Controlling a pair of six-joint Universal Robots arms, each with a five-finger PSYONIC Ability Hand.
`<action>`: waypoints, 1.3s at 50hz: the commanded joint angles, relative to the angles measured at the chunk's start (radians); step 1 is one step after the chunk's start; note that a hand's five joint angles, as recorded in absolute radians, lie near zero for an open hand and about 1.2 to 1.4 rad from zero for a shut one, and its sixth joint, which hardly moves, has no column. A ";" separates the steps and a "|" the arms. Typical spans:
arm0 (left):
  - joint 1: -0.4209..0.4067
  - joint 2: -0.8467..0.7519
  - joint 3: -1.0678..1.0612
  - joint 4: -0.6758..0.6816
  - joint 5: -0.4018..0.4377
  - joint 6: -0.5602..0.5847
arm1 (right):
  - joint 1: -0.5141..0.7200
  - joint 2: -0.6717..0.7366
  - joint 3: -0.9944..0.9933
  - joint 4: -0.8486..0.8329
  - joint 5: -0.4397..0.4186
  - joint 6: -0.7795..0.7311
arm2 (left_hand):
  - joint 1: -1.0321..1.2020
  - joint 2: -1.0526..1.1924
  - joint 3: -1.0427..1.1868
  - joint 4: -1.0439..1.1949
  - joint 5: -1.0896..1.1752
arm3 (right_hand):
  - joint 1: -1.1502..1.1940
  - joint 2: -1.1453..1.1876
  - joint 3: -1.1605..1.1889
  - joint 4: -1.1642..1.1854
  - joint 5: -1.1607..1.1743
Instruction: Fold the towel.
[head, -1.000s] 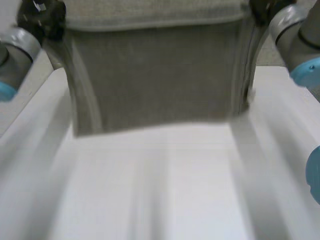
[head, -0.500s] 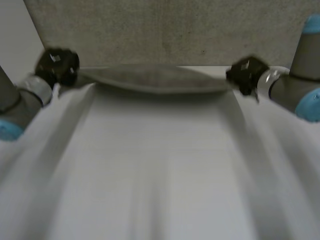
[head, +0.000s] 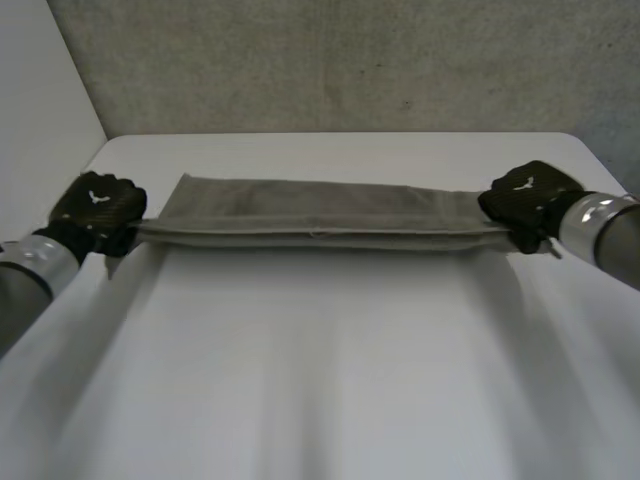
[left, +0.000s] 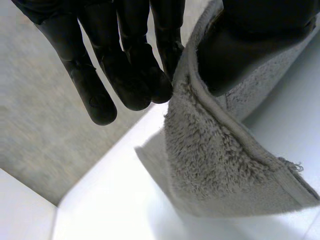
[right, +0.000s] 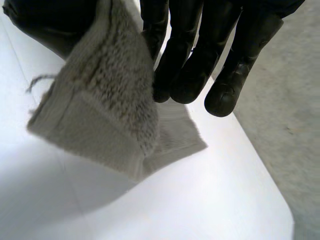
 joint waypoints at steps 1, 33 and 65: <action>0.059 0.185 -0.135 -0.001 0.090 -0.009 | -0.062 -0.167 0.115 0.062 -0.017 -0.042 | 0.169 0.052 0.054 0.037 0.046 | 0.084 0.065 0.059 0.058 0.063; -0.079 -0.563 0.781 -0.206 -0.065 -0.064 | 0.055 0.640 -0.838 0.085 0.067 -0.057 | 0.169 0.052 0.054 0.037 0.046 | 0.084 0.065 0.059 0.058 0.063; -0.160 -0.690 1.052 -0.306 -0.244 -0.156 | 0.119 0.771 -1.074 -0.050 0.299 0.086 | -1.031 -1.148 -1.146 -1.163 -1.154 | -1.138 -1.157 -1.163 -1.163 -1.159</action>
